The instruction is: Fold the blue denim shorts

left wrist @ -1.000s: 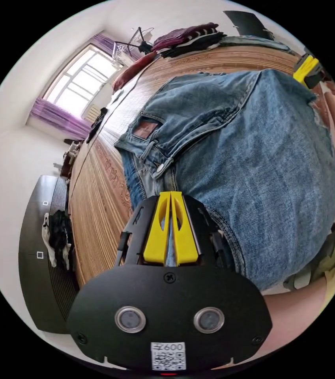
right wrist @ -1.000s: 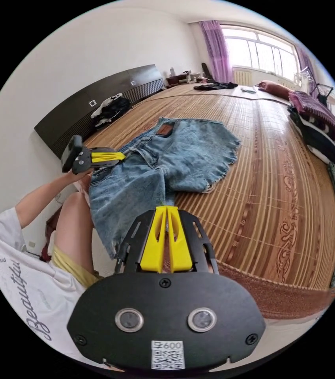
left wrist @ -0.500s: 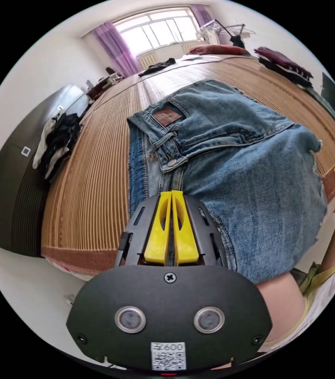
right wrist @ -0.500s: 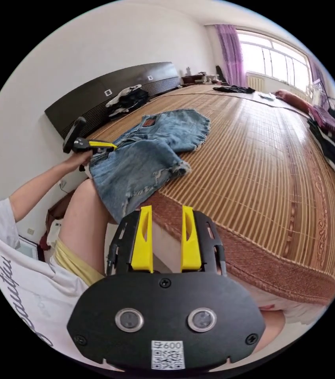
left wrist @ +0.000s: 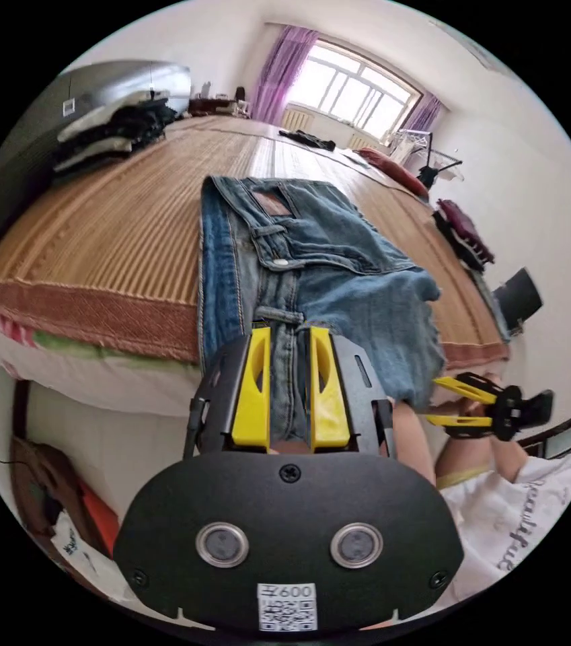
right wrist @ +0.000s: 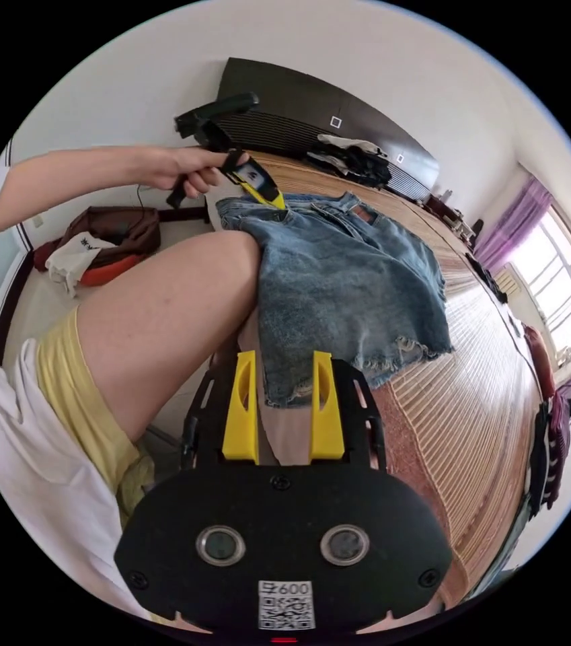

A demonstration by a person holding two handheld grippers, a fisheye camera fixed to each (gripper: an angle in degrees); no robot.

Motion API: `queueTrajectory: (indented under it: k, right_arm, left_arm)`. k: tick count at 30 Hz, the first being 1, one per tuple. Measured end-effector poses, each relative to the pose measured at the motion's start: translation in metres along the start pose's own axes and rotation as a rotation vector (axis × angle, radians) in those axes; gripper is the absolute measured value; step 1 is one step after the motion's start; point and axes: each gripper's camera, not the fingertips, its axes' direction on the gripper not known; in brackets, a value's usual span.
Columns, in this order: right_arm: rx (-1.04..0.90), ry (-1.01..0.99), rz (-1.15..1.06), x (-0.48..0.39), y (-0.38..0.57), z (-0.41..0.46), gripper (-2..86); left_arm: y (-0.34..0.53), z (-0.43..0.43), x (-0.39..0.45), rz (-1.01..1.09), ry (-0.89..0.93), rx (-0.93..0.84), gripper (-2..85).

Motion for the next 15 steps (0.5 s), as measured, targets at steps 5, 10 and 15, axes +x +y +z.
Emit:
queueTrajectory:
  k: [5,10,15]
  right_arm:
    - [0.044,0.129,-0.071,-0.023,0.012,0.005,12.5]
    - [0.141,-0.066,0.301,0.046,0.026,-0.006,12.8]
    - [0.197,-0.074,0.462,0.092,0.033,-0.013,13.8]
  left_arm:
    - [0.020,-0.042,-0.017,0.033,-0.222,0.110,10.6]
    - [0.024,-0.057,-0.084,-0.183,-0.015,0.106,15.2]
    - [0.045,-0.054,-0.113,-0.209,-0.019,0.038,22.6]
